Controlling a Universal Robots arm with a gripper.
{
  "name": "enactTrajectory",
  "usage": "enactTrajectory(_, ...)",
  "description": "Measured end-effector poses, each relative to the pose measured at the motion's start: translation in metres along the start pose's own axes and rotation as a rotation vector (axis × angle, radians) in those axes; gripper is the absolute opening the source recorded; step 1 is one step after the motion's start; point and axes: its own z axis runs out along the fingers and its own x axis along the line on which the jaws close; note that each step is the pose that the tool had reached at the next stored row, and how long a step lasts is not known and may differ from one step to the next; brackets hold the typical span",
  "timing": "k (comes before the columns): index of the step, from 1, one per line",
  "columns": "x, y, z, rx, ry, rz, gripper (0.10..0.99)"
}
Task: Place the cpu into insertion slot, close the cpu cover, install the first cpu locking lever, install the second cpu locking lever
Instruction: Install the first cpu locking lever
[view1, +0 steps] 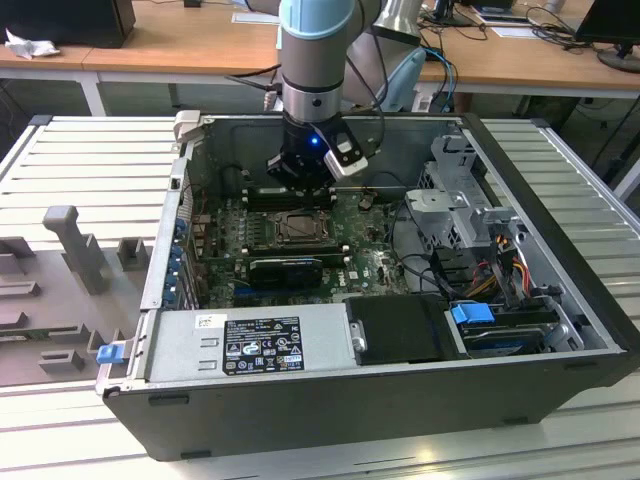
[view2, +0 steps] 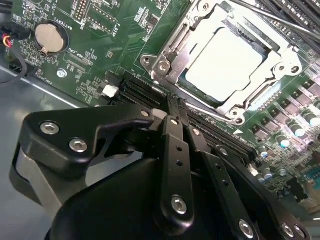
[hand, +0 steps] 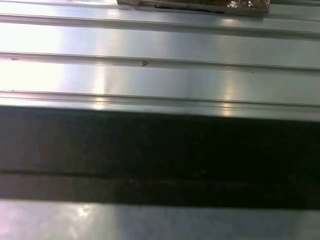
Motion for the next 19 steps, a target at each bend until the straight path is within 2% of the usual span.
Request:
enactTrajectory(4,0.0000,-0.0002,0.0028,0.001,0.0000,-0.001,0.106)
enactTrajectory(7,0.0001,-0.0004,0.0038,0.006,0.0005,0.000,0.106)
enactTrajectory(10,0.0001,-0.0004,0.0046,0.019,0.0008,-0.001,0.106)
enactTrajectory(12,0.0001,-0.0004,0.0057,0.021,0.0008,-0.001,0.106)
enactTrajectory(14,-0.0001,-0.0007,0.0065,0.021,0.0012,-0.001,0.106)
enactTrajectory(16,-0.0005,-0.0006,0.0066,0.011,0.0004,-0.001,0.106)
enactTrajectory(17,-0.0006,-0.0004,0.0060,0.010,-0.0001,-0.001,0.106)
enactTrajectory(18,-0.0007,-0.0002,0.0040,0.009,-0.0003,-0.001,0.106)
enactTrajectory(19,-0.0009,0.0003,-0.0042,0.010,0.0004,-0.001,0.106)
